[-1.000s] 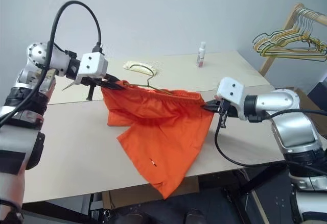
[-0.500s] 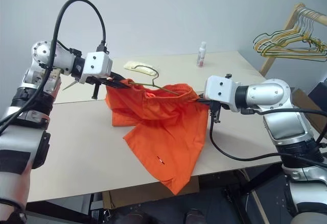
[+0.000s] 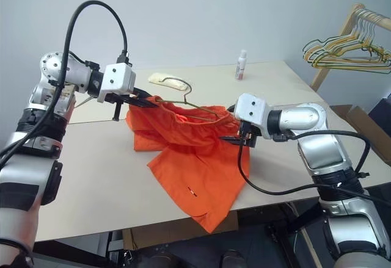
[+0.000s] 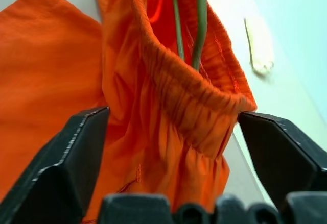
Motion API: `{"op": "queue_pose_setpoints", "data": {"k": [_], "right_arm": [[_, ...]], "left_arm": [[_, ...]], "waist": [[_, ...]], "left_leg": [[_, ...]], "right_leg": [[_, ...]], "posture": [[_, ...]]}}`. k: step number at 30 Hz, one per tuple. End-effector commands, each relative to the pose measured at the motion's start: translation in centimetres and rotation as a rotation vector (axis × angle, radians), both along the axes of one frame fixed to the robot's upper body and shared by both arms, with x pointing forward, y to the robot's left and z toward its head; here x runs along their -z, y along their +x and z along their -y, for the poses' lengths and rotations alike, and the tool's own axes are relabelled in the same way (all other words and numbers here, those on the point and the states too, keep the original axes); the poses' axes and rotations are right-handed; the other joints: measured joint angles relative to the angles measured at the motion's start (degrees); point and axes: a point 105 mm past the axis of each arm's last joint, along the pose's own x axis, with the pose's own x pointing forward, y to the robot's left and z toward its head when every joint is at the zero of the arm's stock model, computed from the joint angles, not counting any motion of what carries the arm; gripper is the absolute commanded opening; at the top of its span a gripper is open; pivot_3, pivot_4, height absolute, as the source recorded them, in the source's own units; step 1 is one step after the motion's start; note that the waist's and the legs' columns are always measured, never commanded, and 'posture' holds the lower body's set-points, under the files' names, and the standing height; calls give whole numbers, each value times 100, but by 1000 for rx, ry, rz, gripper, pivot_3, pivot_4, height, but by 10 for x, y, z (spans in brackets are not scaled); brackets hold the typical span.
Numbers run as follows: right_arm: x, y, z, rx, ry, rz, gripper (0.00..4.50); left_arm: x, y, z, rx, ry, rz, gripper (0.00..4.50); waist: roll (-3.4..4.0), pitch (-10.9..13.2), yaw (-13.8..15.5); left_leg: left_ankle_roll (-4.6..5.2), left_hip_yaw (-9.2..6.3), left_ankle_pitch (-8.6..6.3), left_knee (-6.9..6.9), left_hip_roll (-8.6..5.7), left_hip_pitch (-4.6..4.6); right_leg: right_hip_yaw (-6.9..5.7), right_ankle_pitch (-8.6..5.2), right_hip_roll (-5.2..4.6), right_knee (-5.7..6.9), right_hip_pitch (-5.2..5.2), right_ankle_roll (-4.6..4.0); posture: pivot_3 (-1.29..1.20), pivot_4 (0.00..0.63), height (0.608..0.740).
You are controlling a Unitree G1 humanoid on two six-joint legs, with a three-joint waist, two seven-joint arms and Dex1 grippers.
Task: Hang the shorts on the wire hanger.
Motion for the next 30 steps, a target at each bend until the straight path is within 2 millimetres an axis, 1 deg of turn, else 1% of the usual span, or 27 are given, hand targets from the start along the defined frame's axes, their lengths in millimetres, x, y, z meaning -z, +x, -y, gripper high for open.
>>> {"op": "queue_pose_setpoints", "data": {"k": [1,4,7,9,10,15,16,19,20,21,25,29,30], "right_arm": [[-13,4,3,52,81,-9,4484],[-13,9,3,103,140,-67,4484],[-20,8,1,104,227,-122,4484],[-22,5,-1,91,237,-130,4107],[-22,4,-1,88,234,-137,3865],[-17,4,-6,89,227,-142,2124],[-16,4,-7,86,222,-141,1697],[-15,4,-9,77,225,-137,621],[-15,5,-10,73,222,-132,332],[-15,5,-11,70,222,-132,181],[-14,4,-13,47,208,-116,144],[-13,3,-13,30,192,-103,142],[-13,2,-12,31,191,-102,141]], "left_arm": [[-13,-2,0,9,-33,50,0],[-12,-2,1,12,-38,44,0],[-11,-2,2,15,-36,42,0],[-11,-3,3,23,-41,39,0],[-11,-3,4,26,-43,40,0],[-9,-3,6,35,-45,35,0],[-9,-4,7,38,-48,33,0],[-7,-6,7,53,-49,23,0],[-6,-6,7,55,-48,22,0],[-5,-6,7,55,-47,16,0],[2,-5,6,41,-30,11,0],[7,2,4,-4,-36,38,0],[6,3,3,-16,-53,36,300]], "waist": [[0,0,-1],[0,0,-3],[0,0,-4],[0,0,1],[0,0,2],[0,0,-14],[0,0,-16],[0,0,-23],[0,0,-26],[0,0,-30],[0,0,-29],[0,0,-20],[0,0,-17]], "left_leg": [[0,0,0,0,0,0],[-1,0,0,0,0,-1],[-1,0,0,0,-1,0],[-1,-1,0,0,-1,-1],[-1,-1,0,0,-1,-1],[-1,-1,0,0,-1,0],[-1,-1,0,0,-1,0],[0,-1,0,0,-1,0],[-1,-1,0,0,-1,0],[-1,-1,0,0,-1,0],[-1,0,0,0,-2,0],[-1,-1,0,0,-2,0],[-1,-1,0,0,-3,0]], "right_leg": [[0,0,0,1,0,0],[0,0,0,1,-1,0],[0,0,-1,1,-1,0],[0,0,-1,0,-1,0],[-1,0,-1,1,-1,0],[-1,0,-1,1,-1,0],[0,0,-1,1,-1,0],[0,0,-1,1,-1,0],[0,0,-1,1,-2,0],[0,0,-1,1,-2,0],[0,0,-2,2,-2,0],[-1,0,-2,2,-2,0],[0,0,-3,1,-2,0]], "posture": [[121,0,740],[121,0,740],[115,0,740],[115,0,740],[112,0,740],[110,0,740],[110,0,740],[111,0,740],[113,0,740],[114,0,740],[117,0,740],[118,0,740],[117,0,740]]}}
